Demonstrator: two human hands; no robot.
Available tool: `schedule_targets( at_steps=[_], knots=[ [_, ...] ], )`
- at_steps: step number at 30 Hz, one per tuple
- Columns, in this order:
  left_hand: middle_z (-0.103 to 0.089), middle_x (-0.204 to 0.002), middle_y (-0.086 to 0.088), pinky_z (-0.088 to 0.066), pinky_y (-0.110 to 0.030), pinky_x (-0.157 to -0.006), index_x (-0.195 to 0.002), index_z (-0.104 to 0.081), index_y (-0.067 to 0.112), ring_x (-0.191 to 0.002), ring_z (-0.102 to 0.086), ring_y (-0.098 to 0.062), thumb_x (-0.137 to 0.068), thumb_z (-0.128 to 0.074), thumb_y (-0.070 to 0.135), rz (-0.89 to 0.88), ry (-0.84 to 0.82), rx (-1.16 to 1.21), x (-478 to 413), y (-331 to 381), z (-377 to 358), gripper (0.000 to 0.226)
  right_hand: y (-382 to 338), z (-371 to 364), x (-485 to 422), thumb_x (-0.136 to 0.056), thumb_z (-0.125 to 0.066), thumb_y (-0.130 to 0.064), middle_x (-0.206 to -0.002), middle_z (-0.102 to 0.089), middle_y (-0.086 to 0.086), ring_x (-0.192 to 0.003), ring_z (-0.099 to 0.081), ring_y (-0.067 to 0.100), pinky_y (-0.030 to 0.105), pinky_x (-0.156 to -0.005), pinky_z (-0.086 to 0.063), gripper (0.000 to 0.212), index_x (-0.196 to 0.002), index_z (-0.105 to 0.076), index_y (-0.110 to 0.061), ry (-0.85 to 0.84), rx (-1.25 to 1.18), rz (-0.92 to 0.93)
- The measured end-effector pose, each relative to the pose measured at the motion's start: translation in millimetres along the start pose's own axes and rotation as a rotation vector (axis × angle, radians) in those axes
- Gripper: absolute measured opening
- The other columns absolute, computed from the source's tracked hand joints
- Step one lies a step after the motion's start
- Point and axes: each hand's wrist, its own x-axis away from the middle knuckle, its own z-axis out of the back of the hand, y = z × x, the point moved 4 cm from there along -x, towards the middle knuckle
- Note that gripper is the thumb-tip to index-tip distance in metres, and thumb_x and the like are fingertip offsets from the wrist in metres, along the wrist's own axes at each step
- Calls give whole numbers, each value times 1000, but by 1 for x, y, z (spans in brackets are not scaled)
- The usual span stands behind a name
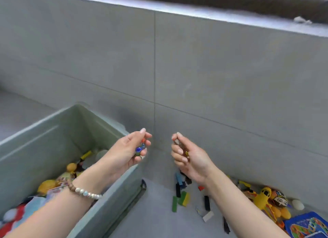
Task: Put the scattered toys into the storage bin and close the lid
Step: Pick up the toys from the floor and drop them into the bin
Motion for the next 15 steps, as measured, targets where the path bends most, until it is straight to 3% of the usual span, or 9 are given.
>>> schedule_targets(
  at_steps=[3,5,7,10,13,15],
  knots=[
    [-50,-76,0,-30,-12,-36,-94,-61,12,-46,-40,-6,-95,-48,33,7,114,104,27,12,75,25,29,-71,-16,-86,-49,-24,-59,-45,-1,-38,-27,6,15,-36,-23,20,-92,-64,-12,-92,96,-98],
    [-50,-76,-1,-31,-12,-36,-95,-60,11,-47,-39,-6,-95,-49,32,17,181,138,40,4,123,24,58,-114,-32,-92,-44,-21,-64,-52,2,-41,-34,8,16,-36,-26,25,-88,-64,-8,-131,73,-181],
    [-50,-79,0,-33,-12,-39,-97,-59,11,-50,-39,-6,-96,-49,28,37,258,121,46,-18,172,20,94,-148,-52,-97,-42,-20,-67,-54,3,-47,-40,9,16,-38,-31,26,-84,-61,-7,-118,80,-281],
    [-54,-81,-2,-40,-12,-42,-103,-58,7,-50,-46,-4,-97,-47,20,110,350,180,50,-69,231,18,157,-167,-87,-96,-49,-12,-72,-54,3,-56,-45,11,15,-45,-41,12,-96,-59,-6,-37,300,-433],
    [-64,-98,-6,-54,-15,-56,-114,-59,3,-76,-62,-11,-96,-50,11,218,412,281,49,-119,270,21,206,-160,-112,-96,-46,-1,-79,-51,8,-62,-48,13,18,-52,-50,18,-112,-54,1,47,503,-565],
    [-61,-114,-7,-58,-21,-66,-121,-57,4,-95,-65,-20,-93,-53,4,270,410,360,46,-143,286,28,223,-148,-123,-94,-41,8,-87,-50,11,-66,-50,16,22,-60,-53,28,-120,-52,6,90,591,-596]
  ],
)
